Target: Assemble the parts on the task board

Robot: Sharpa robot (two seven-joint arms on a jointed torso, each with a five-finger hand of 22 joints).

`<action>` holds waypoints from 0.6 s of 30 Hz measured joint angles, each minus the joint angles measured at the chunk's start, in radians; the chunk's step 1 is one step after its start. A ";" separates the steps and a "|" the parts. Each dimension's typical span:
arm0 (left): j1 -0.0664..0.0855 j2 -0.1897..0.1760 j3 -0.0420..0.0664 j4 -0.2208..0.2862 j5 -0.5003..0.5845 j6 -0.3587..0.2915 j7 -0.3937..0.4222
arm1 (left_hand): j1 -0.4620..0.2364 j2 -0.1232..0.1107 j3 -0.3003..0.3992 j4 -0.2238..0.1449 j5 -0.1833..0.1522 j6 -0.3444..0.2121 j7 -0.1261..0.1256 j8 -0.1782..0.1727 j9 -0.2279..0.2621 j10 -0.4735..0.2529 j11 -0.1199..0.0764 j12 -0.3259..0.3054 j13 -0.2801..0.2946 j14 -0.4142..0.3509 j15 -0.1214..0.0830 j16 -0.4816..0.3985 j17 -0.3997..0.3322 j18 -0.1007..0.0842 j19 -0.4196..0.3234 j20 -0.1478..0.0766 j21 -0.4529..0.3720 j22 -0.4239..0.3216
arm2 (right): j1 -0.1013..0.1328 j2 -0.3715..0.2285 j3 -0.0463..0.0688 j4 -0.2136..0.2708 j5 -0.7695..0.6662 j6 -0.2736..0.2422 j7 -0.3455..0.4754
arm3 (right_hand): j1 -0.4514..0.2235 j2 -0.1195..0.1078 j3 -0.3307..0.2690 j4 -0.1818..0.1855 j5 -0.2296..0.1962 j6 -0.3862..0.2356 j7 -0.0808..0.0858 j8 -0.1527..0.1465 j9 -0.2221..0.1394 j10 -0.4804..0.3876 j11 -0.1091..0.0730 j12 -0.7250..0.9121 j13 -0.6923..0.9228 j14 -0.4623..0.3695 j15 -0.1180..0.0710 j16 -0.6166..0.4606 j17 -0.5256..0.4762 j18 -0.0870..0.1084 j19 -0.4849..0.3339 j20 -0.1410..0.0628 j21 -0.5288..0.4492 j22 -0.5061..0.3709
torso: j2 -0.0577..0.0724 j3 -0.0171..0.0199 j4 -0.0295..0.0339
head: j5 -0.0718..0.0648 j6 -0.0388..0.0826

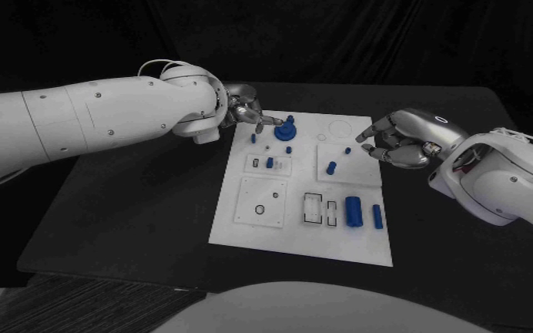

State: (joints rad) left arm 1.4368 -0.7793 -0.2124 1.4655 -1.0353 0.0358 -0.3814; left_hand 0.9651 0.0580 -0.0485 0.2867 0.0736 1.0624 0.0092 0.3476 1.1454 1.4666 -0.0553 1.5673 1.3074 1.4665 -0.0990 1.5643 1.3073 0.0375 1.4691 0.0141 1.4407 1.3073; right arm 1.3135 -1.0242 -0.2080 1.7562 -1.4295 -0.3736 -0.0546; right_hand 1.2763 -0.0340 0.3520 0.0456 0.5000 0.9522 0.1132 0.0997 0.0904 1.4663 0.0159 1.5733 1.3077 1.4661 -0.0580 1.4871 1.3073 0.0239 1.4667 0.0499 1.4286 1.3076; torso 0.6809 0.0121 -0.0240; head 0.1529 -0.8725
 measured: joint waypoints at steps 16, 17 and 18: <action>0.002 0.061 -0.001 -0.141 0.019 0.081 -0.010 | 0.077 0.015 -0.006 -0.001 0.047 -0.012 -0.002 0.030 0.021 0.000 0.000 0.000 0.000 0.000 0.001 0.000 0.000 0.000 0.000 0.000 0.003 0.000 | 0.000 0.009 0.000 -0.008 0.000 0.001 0.000 | 0.000 0.000 0.000 0.000 0.003 0.002 0.002 0.000 0.000 0.000 0.000 0.000 0.000 0.000 0.000 0.000 0.000 0.000 0.000 0.000 0.000 0.000 | 0.006 -0.0008 0.0053 | -0.005 0.000; 0.001 0.065 -0.001 -0.148 0.019 0.086 -0.012 | 0.078 0.014 -0.006 -0.001 0.048 -0.010 -0.005 0.038 0.027 0.000 0.000 0.000 0.000 0.000 0.001 0.000 0.000 0.000 0.000 0.000 0.003 0.000 | 0.000 0.009 0.000 -0.008 0.000 0.002 0.000 | 0.000 0.000 0.000 0.000 0.003 0.002 0.002 0.000 0.000 0.000 0.000 0.000 0.000 0.000 0.000 0.000 0.000 0.000 0.000 0.000 0.000 0.000 | 0.006 -0.0012 0.0051 | -0.005 0.000; 0.000 0.070 -0.001 -0.155 0.018 0.092 -0.014 | 0.078 0.014 -0.006 -0.001 0.048 -0.008 -0.006 0.042 0.030 0.000 0.000 0.000 0.000 0.000 0.001 0.000 0.000 0.000 -0.002 -0.002 0.003 0.000 | 0.000 0.009 0.000 -0.008 0.000 0.002 0.000 | 0.000 0.000 0.000 0.000 0.003 0.002 0.002 0.000 0.000 0.000 0.000 0.000 0.000 0.000 0.000 0.000 0.000 0.000 0.000 0.000 0.000 0.000 | 0.006 -0.0012 0.0045 | -0.004 0.000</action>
State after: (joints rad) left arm 1.4369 -0.7092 -0.2131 1.3105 -1.0171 0.1280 -0.3955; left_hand 1.0430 0.0723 -0.0549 0.2854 0.1218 1.0544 0.0030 0.3891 1.1751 1.4666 -0.0552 1.5673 1.3074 1.4669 -0.0984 1.5643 1.3073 0.0374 1.4670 0.0120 1.4439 1.3073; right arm 1.3135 -1.0149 -0.2082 1.7478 -1.4294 -0.3719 -0.0546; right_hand 1.2763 -0.0340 0.3520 0.0456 0.5029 0.9539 0.1149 0.0996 0.0907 1.4663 0.0159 1.5733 1.3077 1.4661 -0.0579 1.4871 1.3073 0.0239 1.4667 0.0499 1.4286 1.3074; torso 0.6866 0.0108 -0.0195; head 0.1490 -0.8725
